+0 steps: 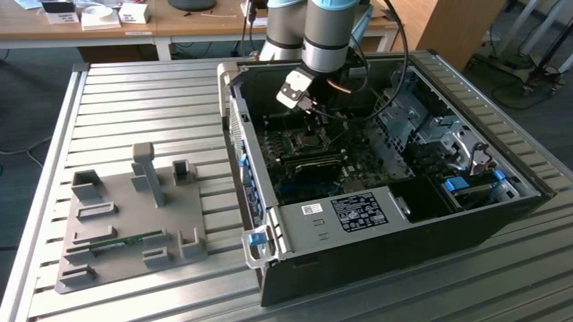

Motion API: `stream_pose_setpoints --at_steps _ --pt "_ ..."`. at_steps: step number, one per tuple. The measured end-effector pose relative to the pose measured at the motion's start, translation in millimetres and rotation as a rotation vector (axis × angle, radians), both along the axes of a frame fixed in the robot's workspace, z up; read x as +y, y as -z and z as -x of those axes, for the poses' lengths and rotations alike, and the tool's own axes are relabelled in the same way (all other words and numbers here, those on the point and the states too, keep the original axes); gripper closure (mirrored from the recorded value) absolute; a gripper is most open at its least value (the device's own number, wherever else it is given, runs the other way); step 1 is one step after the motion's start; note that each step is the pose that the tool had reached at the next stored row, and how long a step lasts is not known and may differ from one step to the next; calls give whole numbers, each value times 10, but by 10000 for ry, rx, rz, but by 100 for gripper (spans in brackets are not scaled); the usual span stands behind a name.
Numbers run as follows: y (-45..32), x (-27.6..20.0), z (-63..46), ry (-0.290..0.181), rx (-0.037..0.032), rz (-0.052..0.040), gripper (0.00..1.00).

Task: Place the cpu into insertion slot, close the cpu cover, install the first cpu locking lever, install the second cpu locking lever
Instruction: 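Place the cpu into insertion slot, then close the cpu cover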

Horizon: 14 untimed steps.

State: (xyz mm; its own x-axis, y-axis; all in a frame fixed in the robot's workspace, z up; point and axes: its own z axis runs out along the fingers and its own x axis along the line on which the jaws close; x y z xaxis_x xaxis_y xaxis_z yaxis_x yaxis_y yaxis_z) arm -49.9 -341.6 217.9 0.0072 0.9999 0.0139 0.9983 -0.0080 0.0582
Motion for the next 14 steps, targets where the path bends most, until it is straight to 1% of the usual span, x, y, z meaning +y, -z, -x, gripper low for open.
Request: stream_pose_setpoints --at_steps 2,4,6,14 --pt "-20 0 0 0 0 1 89" --pt "-19 0 0 0 -2 -1 89" --pt "-50 0 0 0 0 1 89" --pt "-63 0 0 0 2 1 89"
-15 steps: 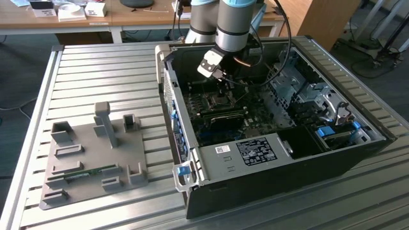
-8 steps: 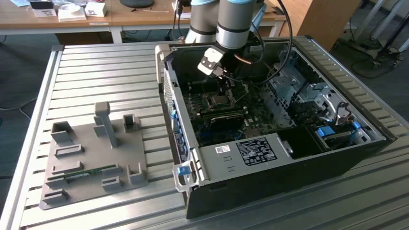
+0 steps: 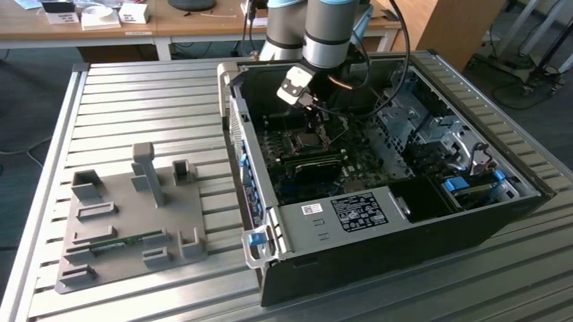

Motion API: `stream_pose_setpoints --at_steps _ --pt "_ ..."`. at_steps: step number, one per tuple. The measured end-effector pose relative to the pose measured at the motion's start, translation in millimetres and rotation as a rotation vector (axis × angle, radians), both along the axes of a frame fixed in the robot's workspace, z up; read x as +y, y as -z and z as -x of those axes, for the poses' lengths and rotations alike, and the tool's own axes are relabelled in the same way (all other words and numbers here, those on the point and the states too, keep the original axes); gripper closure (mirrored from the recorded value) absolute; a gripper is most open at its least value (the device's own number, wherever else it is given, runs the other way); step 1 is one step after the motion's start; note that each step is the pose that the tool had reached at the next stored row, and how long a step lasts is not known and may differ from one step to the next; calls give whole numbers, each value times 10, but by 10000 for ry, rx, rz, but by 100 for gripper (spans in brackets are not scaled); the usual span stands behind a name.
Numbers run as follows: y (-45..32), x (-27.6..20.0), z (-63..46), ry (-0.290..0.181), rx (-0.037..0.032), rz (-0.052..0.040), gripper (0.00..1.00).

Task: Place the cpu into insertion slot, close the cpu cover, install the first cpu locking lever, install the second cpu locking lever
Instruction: 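Close the cpu cover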

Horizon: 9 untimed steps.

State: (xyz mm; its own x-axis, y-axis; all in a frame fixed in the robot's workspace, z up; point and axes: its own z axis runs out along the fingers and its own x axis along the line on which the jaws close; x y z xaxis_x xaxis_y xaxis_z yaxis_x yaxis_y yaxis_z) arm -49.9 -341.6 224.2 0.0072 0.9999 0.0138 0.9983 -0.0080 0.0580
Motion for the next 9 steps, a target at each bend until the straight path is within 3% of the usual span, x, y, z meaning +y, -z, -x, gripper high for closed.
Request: stream_pose_setpoints --at_steps 5,9 --pt "-45 0 0 0 0 -2 89" --pt "-129 0 0 0 1 -1 89"
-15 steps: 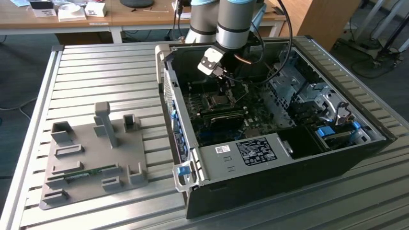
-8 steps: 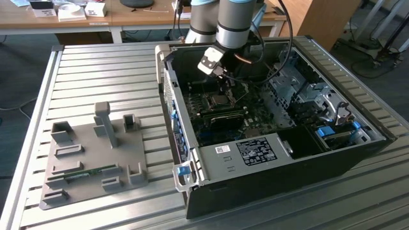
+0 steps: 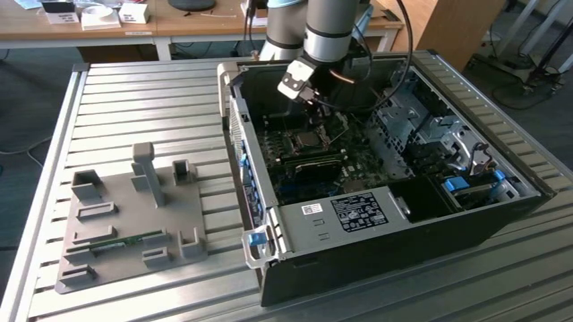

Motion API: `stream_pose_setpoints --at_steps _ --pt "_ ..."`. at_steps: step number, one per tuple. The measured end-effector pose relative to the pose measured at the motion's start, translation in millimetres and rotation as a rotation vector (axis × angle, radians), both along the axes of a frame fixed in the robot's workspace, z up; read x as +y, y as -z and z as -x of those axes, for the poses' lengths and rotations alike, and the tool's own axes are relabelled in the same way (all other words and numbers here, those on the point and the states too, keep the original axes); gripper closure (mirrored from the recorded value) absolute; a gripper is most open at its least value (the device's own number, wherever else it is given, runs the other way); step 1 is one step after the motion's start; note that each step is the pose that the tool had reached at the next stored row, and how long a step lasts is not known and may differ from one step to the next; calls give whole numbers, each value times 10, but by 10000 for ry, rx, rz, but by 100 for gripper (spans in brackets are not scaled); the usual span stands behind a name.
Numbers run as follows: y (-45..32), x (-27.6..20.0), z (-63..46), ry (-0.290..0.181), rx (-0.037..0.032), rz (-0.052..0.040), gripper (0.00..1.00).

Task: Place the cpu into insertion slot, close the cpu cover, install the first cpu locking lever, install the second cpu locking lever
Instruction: 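Close the cpu cover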

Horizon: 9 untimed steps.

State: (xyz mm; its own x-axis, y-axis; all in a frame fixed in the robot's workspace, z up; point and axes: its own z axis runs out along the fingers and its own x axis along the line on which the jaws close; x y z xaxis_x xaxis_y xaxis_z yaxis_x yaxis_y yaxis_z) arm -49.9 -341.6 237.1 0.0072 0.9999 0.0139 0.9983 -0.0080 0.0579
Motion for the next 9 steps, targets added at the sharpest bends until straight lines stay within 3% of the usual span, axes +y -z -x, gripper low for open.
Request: stream_pose_setpoints --at_steps 9 --pt "-164 0 0 0 0 -1 89"
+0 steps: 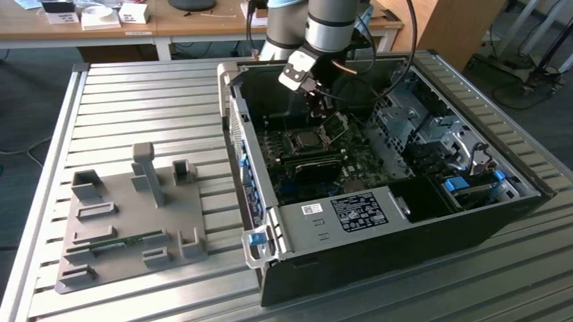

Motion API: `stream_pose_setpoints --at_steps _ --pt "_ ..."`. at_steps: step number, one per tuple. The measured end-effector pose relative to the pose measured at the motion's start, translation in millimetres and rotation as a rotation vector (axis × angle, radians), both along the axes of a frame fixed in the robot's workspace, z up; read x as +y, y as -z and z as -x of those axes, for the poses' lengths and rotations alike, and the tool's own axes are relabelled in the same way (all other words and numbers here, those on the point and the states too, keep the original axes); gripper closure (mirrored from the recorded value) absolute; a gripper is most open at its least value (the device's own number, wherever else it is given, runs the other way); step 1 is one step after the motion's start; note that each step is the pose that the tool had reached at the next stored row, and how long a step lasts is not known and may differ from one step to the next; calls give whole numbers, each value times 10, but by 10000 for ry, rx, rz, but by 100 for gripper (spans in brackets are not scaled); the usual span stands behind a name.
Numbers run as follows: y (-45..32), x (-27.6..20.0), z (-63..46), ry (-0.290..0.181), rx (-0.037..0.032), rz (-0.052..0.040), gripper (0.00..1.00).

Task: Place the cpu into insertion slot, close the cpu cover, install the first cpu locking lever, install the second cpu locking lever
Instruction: 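Close the cpu cover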

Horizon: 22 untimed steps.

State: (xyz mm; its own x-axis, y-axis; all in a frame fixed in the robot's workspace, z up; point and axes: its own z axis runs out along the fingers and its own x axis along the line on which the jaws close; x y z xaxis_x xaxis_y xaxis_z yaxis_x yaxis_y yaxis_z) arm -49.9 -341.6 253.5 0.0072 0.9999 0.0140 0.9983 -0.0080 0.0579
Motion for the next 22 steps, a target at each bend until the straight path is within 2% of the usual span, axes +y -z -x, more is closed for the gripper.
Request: stream_pose_setpoints --at_steps 8,22 --pt "-85 0 0 0 0 0 89" --pt "-100 0 0 0 0 0 89"
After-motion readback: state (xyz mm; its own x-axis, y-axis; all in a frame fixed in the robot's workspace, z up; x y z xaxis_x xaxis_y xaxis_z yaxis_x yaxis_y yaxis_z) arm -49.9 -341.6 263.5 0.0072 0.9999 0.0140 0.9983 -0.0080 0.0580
